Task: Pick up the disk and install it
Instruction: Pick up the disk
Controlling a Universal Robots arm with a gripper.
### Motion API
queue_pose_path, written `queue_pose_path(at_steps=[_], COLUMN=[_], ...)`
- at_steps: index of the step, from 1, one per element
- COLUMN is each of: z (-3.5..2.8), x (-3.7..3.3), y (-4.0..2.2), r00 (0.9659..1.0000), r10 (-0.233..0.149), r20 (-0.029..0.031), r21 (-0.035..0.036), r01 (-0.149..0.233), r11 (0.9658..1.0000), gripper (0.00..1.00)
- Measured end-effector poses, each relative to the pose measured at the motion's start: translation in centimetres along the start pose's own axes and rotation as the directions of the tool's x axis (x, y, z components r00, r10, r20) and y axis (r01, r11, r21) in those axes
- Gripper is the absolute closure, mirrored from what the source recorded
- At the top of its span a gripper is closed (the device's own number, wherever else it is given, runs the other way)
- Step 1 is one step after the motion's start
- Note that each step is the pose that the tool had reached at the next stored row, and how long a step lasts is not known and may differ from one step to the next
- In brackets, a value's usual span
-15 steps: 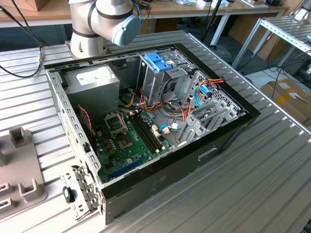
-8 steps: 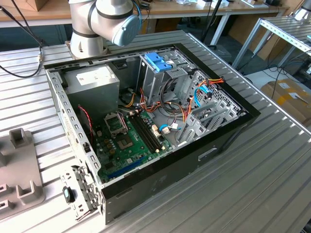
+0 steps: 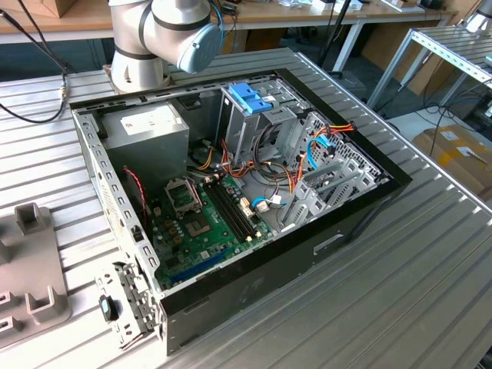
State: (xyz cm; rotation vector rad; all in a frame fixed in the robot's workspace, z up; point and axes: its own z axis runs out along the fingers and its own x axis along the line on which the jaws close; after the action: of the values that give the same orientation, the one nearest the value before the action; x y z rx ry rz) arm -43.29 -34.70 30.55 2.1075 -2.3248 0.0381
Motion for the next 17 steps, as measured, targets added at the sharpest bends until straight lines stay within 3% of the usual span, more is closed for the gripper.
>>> queue_pose_path(at_steps=[3, 6, 14, 17], z=[0.00, 0.00, 0.00, -1.00], x=[0.00, -0.01, -0.01, 0.01], y=[0.00, 0.00, 0.00, -0.01], r00=[1.0000, 0.9997, 0.9996, 0.9996], r10=[0.000, -0.025, -0.027, -0.027], r20=[0.0000, 0.0004, 0.0004, 0.0004], r21=[0.0000, 0.0005, 0.0005, 0.0006], r01=[0.000, 0.025, 0.027, 0.027], r11=[1.0000, 0.9997, 0.9996, 0.9996], gripper=[0.65, 0.65, 0.65, 0.65])
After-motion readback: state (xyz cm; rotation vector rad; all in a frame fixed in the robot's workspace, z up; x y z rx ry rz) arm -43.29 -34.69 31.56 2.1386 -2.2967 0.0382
